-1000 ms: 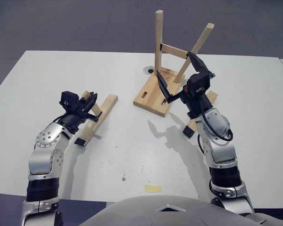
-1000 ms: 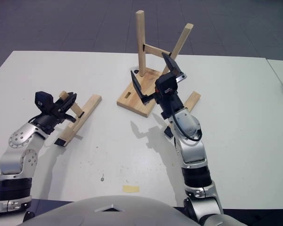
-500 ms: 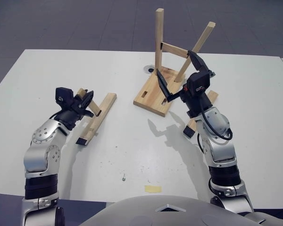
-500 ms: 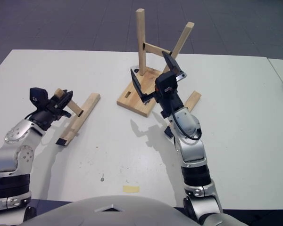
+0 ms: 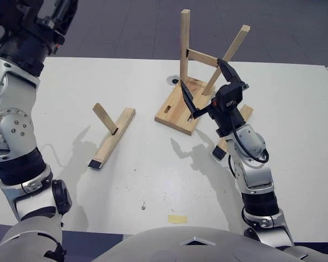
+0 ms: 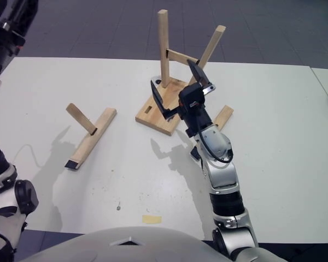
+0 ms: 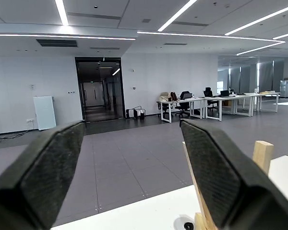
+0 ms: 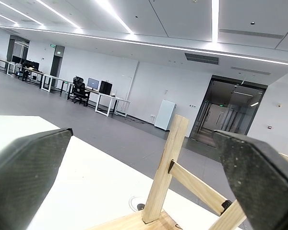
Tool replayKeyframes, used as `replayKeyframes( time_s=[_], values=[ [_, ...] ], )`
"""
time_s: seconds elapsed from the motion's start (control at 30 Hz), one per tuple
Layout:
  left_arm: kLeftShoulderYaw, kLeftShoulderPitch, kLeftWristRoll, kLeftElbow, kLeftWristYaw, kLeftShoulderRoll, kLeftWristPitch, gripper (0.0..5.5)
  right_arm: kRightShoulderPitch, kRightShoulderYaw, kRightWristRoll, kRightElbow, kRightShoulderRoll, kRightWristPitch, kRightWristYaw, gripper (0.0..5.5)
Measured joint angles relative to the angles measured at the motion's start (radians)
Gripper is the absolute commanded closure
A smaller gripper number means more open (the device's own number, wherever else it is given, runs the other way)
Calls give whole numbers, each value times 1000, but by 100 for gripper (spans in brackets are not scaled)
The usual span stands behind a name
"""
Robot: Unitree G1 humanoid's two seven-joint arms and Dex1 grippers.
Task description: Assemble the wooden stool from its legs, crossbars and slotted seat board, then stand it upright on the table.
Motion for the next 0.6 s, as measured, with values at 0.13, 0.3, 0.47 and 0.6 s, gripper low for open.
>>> replayKeyframes(
  time_s=[0.13,0.3,0.47,0.6],
  values=[
    [-69,138,40,-5,-21,-31,0,64,0,1,0,1,0,-1,-3,10],
    [-113,297,98,38,-19,-87,-17,11,0,2,0,1,0,-2,-3,10],
    [-108,299,117,38,2,-104,-20,11,0,0,1,6,0,-2,-3,10],
    [-84,272,112,26,7,-106,-16,11,0,0,2,7,3,-2,-4,10]
  ],
)
